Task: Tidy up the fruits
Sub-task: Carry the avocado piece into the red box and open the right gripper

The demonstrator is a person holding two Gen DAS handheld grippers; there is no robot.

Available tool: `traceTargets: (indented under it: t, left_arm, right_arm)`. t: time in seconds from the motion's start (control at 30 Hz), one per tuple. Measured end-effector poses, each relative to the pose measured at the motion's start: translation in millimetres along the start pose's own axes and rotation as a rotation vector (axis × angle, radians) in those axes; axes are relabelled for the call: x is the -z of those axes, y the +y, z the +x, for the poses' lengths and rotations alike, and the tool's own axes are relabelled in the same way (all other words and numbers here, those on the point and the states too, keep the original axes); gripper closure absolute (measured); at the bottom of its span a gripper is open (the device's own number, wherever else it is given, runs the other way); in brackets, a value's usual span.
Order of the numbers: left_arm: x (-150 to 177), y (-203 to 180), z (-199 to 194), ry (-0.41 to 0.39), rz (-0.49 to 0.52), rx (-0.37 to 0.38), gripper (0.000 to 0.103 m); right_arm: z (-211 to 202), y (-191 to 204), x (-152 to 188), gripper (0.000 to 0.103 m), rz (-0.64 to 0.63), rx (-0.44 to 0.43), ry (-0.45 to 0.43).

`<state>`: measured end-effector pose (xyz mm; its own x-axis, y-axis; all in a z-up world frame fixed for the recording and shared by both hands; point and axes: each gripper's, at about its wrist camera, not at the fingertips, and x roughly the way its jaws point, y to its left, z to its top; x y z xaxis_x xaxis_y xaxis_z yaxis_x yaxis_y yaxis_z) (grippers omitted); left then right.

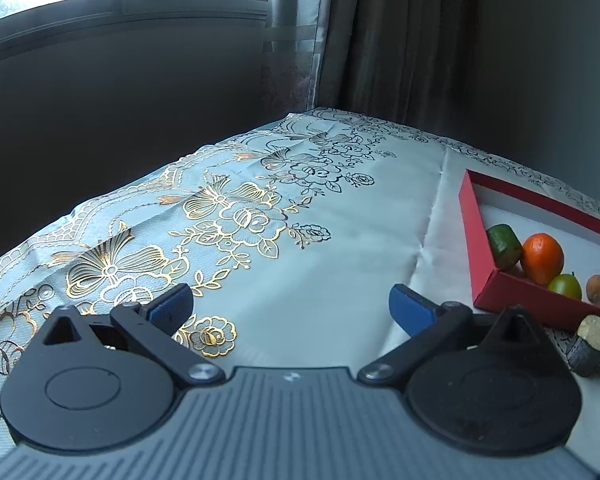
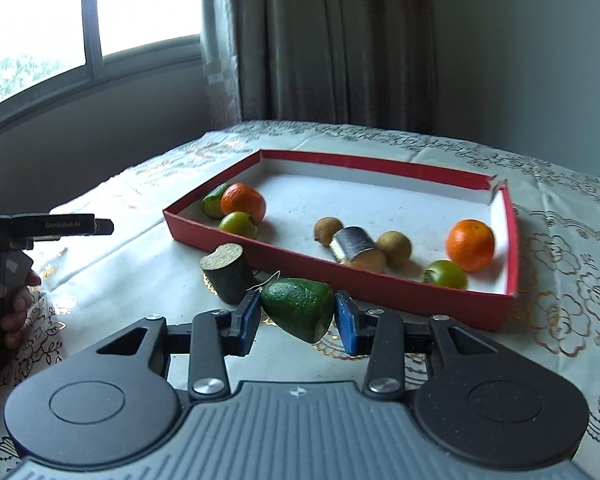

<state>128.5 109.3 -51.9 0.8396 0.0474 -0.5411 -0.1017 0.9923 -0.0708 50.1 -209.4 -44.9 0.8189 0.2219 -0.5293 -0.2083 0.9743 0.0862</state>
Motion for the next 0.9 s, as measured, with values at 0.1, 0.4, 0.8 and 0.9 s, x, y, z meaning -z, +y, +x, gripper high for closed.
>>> traceTargets:
  t: [0.1,0.4,0.8,0.9]
  left_arm:
    - [0.1,-1.0,-0.4,-0.005,0.004,0.003,0.0]
    - [-0.1,-0.8,0.4,-0.001,0.01,0.008,0.0]
    - [0.3,-1.5,0.0,0.002,0.016,-0.001,0.0]
    - [0.2,-1.6,0.0,0.002,0.018,-0.001,0.0]
  right_arm:
    - [-6.3,-5.0,0.3,0.064,0.014,0.007,-0.003]
    - [-0.6,-23.3,-52.0,0.064,-0.022,0.093,-0.072]
    - [95.8,-57.0,-81.0,0.064,0.013,0.21,0.043]
    - [106.2,-60.2,-77.1,0.063,0.016,0.225,0.067]
